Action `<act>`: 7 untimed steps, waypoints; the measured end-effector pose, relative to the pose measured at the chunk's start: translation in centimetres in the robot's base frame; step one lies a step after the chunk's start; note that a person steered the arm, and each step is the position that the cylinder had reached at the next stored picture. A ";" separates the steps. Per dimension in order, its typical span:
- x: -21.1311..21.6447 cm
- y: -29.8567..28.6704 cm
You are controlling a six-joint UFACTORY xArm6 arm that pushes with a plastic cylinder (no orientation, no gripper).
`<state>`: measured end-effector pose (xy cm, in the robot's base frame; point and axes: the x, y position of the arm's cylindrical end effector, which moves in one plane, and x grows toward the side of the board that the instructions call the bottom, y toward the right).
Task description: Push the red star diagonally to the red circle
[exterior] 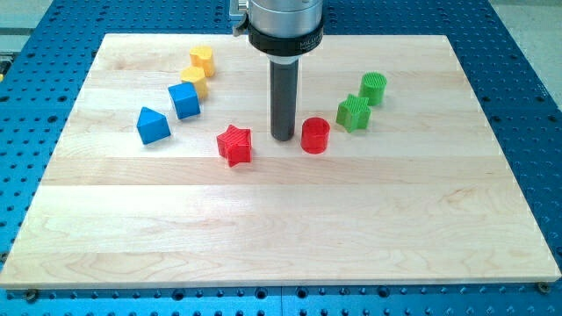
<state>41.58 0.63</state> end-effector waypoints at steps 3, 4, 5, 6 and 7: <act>5.5 4.5; 11.1 -0.3; 6.9 -11.8; 3.2 -15.1; 2.4 -10.1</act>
<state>43.94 -9.45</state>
